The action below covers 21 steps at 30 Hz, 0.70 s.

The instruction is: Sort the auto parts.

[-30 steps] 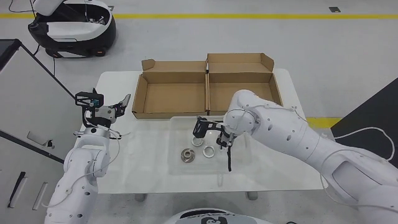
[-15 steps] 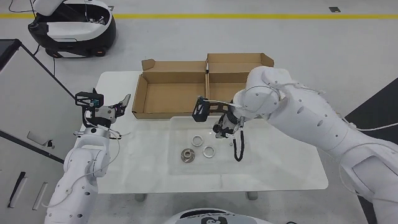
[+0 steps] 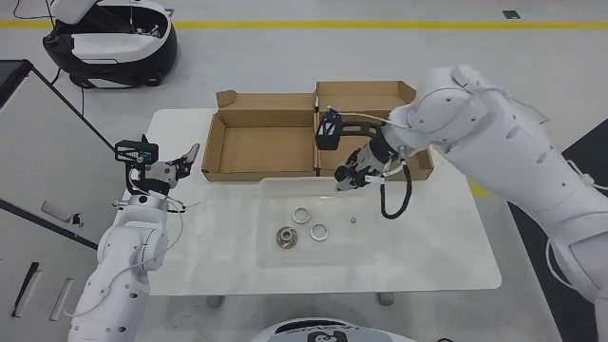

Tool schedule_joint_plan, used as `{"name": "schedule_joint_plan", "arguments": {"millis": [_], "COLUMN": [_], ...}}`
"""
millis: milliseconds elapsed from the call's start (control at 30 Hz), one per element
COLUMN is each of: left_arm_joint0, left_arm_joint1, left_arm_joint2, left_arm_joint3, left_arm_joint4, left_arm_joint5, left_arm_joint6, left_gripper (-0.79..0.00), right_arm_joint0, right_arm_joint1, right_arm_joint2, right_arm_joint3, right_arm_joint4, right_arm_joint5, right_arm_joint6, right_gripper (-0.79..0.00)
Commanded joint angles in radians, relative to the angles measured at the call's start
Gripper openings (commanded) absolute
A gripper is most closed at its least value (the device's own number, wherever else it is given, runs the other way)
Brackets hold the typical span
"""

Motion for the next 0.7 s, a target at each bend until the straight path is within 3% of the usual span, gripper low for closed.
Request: {"name": "schedule_joint_plan", "arguments": {"millis": [0,233,667], "left_arm_joint0": [0.000,0.000,0.000], "left_arm_joint1": [0.000,0.000,0.000], "left_arm_joint2": [0.000,0.000,0.000], "left_arm_joint3": [0.000,0.000,0.000], "left_arm_joint4": [0.000,0.000,0.000], "left_arm_joint5": [0.000,0.000,0.000], "left_arm_joint6": [0.000,0.000,0.000], "left_gripper": [0.000,0.000,0.000], "right_arm_joint0": [0.001,0.025,0.073], "right_arm_joint1": [0.009,0.034,0.068], "right_arm_joint2": [0.003,0.005,0.034], "right_arm_joint3": [0.014,0.051,0.047], "right_arm_joint4": [0.026,0.195,0.665], "right_arm_joint5": [-0.013,-0.074,-0.101], "right_arm_joint6": [-0.013,-0.074,-0.101], "right_gripper": [-0.785,-0.785,-0.785]}}
